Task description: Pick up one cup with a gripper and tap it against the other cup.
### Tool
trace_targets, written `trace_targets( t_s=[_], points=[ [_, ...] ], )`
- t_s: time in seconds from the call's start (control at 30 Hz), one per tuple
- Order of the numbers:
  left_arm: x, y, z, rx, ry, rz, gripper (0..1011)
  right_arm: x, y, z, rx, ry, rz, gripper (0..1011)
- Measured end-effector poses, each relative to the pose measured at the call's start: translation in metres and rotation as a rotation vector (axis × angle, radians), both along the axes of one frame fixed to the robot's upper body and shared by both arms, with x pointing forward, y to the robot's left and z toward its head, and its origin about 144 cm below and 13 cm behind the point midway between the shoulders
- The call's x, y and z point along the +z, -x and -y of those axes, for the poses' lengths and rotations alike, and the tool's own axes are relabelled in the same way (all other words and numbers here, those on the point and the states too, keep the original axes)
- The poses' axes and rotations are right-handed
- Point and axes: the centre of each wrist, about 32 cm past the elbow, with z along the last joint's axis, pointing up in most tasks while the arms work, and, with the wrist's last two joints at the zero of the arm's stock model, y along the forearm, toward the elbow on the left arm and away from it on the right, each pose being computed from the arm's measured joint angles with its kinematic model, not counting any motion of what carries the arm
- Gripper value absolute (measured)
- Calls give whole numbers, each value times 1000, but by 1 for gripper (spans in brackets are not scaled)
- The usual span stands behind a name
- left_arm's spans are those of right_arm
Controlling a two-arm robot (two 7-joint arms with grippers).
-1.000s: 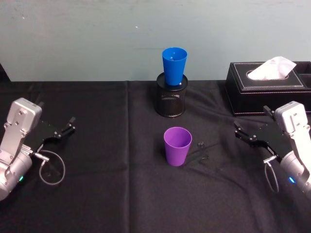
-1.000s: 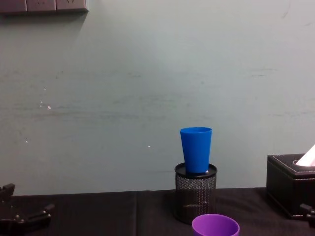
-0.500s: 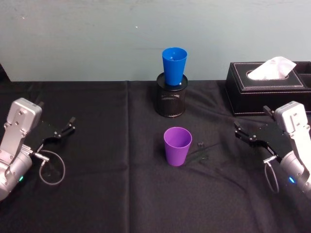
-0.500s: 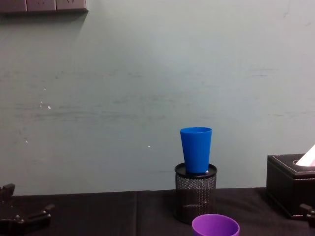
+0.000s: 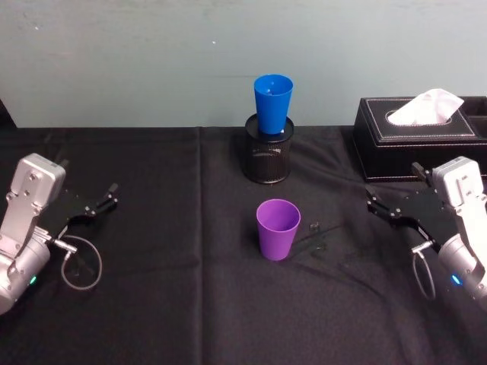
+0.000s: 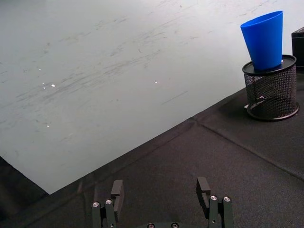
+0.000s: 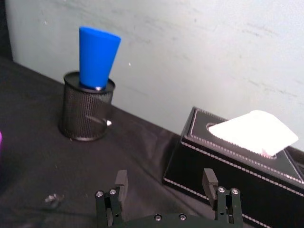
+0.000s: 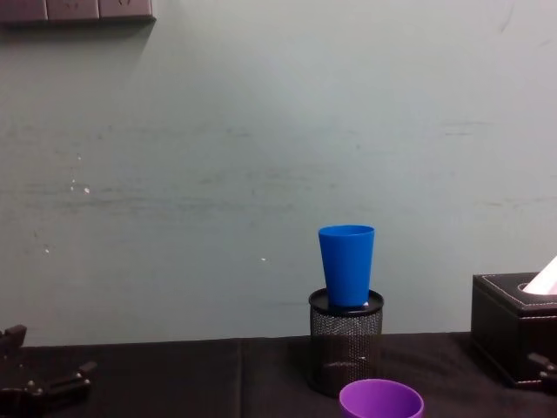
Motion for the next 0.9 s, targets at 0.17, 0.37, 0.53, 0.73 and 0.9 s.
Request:
trace_targets(
  t_s=[0.17,0.37,0.53,0.73,0.9],
  points=[
    [0,0,0,0,0,0,1000,4,1,-3,25,-33,32,1000],
    [0,0,0,0,0,0,1000,7,9,-4,63,-86,47,1000],
    [0,0,0,0,0,0,1000,6,21,0,110,-140,28,1000],
    [0,0,0,0,0,0,1000,-1,38,7,235,-195,-31,1000],
    [0,0,0,0,0,0,1000,-10,47,4,346,-217,-70,1000]
  ],
)
